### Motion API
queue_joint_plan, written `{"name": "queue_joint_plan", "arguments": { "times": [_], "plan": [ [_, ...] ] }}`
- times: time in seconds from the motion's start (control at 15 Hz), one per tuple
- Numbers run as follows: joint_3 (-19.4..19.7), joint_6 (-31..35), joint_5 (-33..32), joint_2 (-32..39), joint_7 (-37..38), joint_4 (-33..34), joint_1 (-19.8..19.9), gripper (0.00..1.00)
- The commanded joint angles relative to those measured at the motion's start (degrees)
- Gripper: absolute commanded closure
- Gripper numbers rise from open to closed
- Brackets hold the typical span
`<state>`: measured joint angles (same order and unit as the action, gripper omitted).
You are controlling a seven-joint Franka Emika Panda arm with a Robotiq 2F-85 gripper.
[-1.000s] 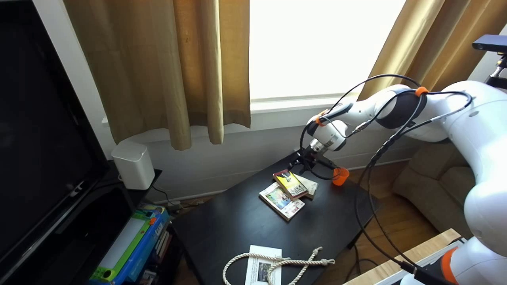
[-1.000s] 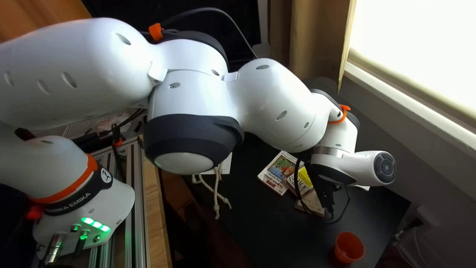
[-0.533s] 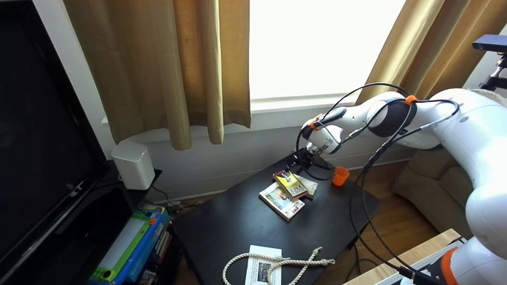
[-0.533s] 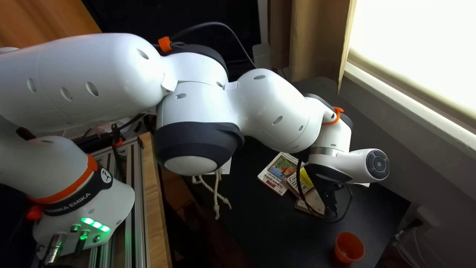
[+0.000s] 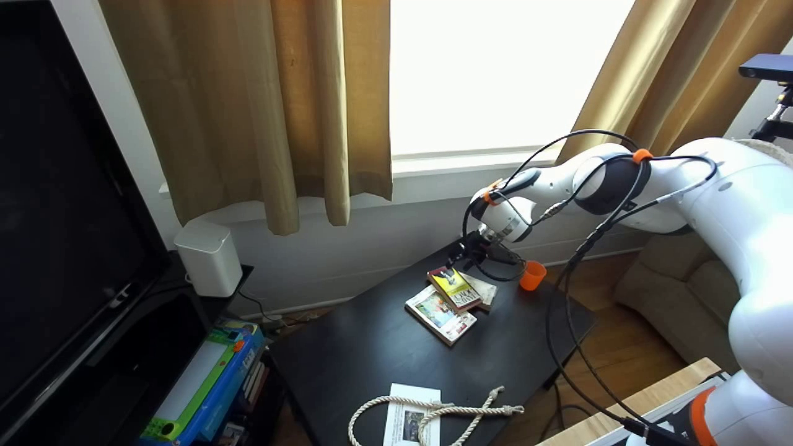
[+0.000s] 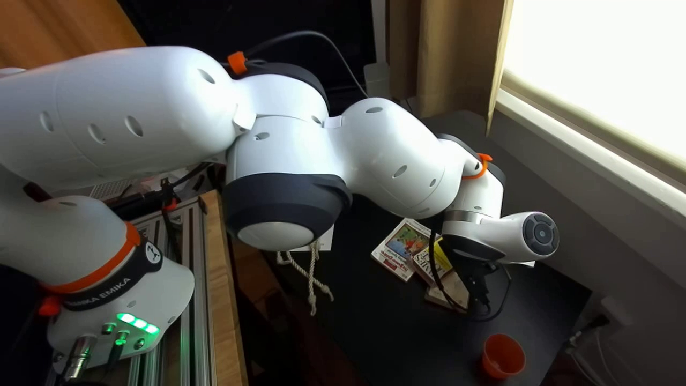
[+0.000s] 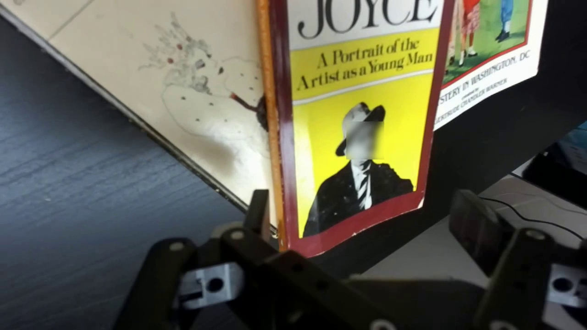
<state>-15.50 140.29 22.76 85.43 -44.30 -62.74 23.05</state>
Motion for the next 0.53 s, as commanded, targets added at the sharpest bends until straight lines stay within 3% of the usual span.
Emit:
{"name": "queue_joint_plan", "arguments": {
  "times": [0.0, 0.47],
  "plan": [
    [0.1, 1.4, -0.4, 0.0, -1.2, -1.9, -0.3, 0.0],
    [0.4, 1.0, -0.7, 0.0, -2.1, -3.3, -0.9, 0.0]
  ]
}}
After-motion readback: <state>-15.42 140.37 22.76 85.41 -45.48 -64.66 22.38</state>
